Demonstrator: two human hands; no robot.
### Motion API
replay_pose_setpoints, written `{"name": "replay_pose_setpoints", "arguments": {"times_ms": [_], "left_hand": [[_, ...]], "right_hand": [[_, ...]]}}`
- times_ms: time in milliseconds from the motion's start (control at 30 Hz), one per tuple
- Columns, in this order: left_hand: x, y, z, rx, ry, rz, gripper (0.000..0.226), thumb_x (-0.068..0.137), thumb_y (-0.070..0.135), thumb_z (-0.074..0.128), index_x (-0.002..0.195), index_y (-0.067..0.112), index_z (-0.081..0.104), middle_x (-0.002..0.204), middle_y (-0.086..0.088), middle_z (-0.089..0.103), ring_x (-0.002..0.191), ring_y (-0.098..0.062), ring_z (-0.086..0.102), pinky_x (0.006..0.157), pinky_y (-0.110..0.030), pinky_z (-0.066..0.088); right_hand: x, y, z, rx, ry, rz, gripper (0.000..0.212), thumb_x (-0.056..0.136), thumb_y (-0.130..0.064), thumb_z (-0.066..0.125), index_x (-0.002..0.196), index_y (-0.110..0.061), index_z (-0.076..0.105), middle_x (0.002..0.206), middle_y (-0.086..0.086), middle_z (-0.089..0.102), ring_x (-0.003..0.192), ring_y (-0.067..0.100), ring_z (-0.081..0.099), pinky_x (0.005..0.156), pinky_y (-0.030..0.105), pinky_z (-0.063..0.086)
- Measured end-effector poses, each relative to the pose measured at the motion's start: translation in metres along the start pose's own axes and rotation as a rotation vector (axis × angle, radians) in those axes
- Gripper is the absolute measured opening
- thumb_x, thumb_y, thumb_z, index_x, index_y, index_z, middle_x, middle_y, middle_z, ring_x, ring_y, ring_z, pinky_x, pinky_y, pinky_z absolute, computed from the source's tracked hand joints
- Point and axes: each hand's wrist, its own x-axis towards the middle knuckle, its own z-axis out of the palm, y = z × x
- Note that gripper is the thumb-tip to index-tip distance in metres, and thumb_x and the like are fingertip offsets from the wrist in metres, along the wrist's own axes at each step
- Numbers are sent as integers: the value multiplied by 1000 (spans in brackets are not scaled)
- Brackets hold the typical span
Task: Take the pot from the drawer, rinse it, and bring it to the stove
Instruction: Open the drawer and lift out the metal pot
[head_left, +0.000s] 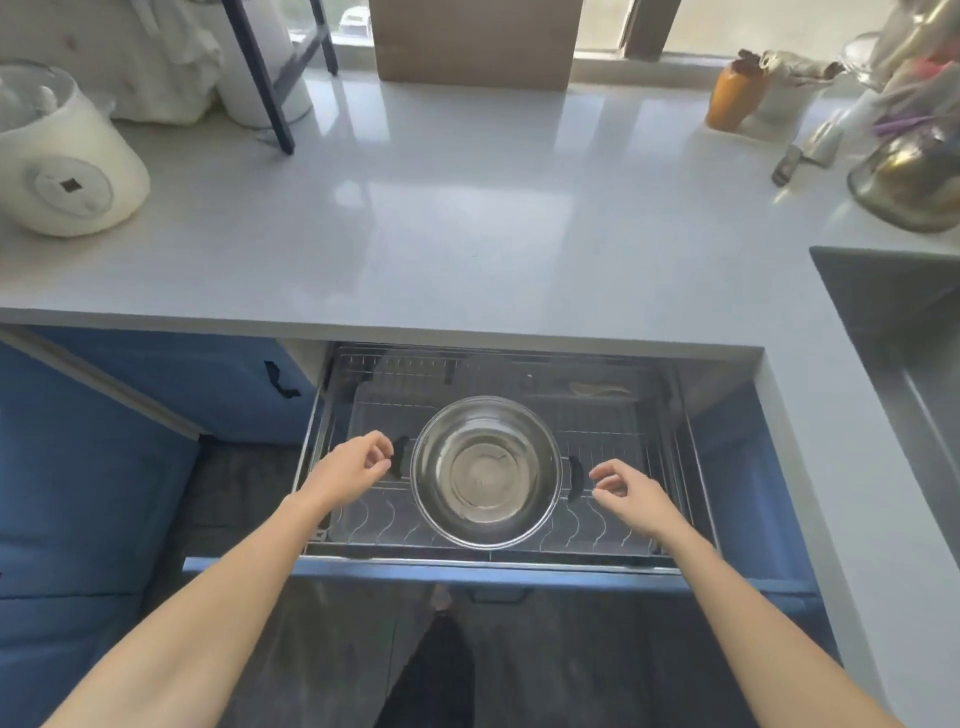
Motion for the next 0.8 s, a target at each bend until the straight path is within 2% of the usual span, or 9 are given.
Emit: {"name": "replay_pose_setpoints", "arguments": {"times_ms": [133,233,333,433,467,533,600,667,800], "left_hand": [[59,-40,28,66,-56,-56,25,102,32,58,127,28,59,126,-3,64,108,-21,66,95,-41,56],[88,-66,53,113,-169,-60,24,101,35,60,124,30,59,133,-3,63,111,-23,65,99,-44,52],[106,-79,79,65,-231,-42,17,99,34,64,116,34,61,132,4,66,112,-21,67,99,-44,53],[117,-85,96,18,-162,-57,17,97,33,67,112,38,61,110,6,71,81,-6,69,69,-28,56],[120,-88,101,13,-133,-63,18,97,31,68,112,38,61,104,6,70,64,3,62,56,-22,50],[126,-92,107,-3,-95,-68,19,96,26,68,108,39,61,97,4,73,47,6,51,45,-18,44],[129,-92,108,-33,-63,-76,21,95,19,69,101,38,62,94,1,76,54,-4,62,49,-24,51],[129,-89,106,-59,-43,-78,26,93,17,71,98,40,62,92,1,76,66,-15,71,58,-32,55],[114,-71,82,-119,-11,-42,33,90,18,74,96,47,60,92,10,75,79,-8,73,69,-22,55]], "right_hand": [[57,25,16,-10,-2,92,20,94,-26,64,109,-37,60,118,-2,67,112,20,64,92,35,49],[90,48,29,-29,-45,137,28,95,-27,64,123,-32,62,137,5,61,123,24,60,102,42,49],[118,69,38,-44,-118,155,30,97,-27,63,126,-32,61,135,4,64,115,27,67,100,45,53],[137,87,47,11,-137,144,25,98,-28,62,122,-35,62,118,2,69,96,20,69,84,33,53],[142,91,49,22,-131,120,23,98,-28,62,119,-36,63,111,1,70,87,13,67,79,27,50],[152,97,51,32,-143,65,21,96,-25,65,112,-39,63,96,-4,69,70,0,62,68,18,47],[159,100,52,20,-191,29,21,94,-22,69,110,-33,63,101,-3,71,78,1,67,77,21,53],[159,101,53,4,-211,7,22,91,-19,72,111,-26,63,106,2,74,92,16,72,92,35,57],[137,88,36,56,-141,-25,27,87,-11,73,105,-30,66,102,-1,76,91,18,74,93,37,59]]}}
